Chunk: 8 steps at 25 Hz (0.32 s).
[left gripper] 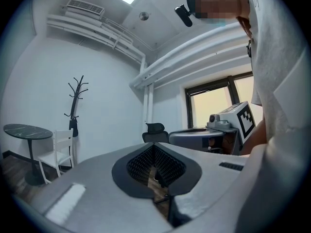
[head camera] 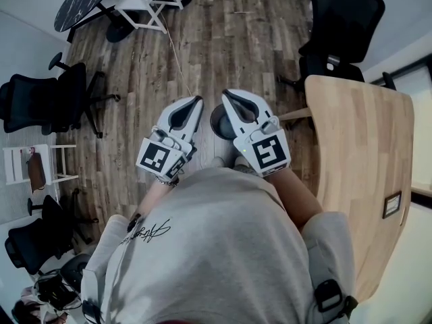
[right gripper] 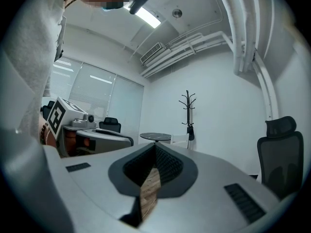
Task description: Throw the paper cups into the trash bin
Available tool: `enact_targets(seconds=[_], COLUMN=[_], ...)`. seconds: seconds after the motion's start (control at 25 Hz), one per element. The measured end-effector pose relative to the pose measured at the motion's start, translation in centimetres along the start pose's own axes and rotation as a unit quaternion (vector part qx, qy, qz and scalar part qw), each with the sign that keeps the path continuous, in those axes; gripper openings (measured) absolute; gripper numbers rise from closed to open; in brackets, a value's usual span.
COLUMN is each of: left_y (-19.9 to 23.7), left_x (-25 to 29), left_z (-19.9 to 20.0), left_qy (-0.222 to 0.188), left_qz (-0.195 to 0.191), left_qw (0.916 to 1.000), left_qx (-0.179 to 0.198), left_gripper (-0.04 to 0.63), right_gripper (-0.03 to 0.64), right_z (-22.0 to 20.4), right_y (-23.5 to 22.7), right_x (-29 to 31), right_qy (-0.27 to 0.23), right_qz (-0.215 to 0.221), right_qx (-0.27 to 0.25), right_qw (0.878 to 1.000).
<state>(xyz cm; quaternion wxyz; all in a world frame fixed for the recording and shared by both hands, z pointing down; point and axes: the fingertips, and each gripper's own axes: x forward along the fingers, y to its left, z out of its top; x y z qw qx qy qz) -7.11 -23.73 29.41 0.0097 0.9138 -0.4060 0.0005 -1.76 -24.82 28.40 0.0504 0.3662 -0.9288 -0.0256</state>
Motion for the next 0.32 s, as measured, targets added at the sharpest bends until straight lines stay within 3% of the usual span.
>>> enact_targets(seconds=[0.32], left_y=[0.6], left_x=[-0.2], left_z=[1.3], left_qy=[-0.013], left_qz=[0.004], left_qw=[0.9998], left_qx=[0.011], left_gripper=[0.003], right_gripper=[0.009], right_z=[1.0], right_y=[-0.4], right_x=[-0.1], right_qy=[-0.009], right_qz=[-0.001], right_qx=[-0.005], right_qw=[1.000])
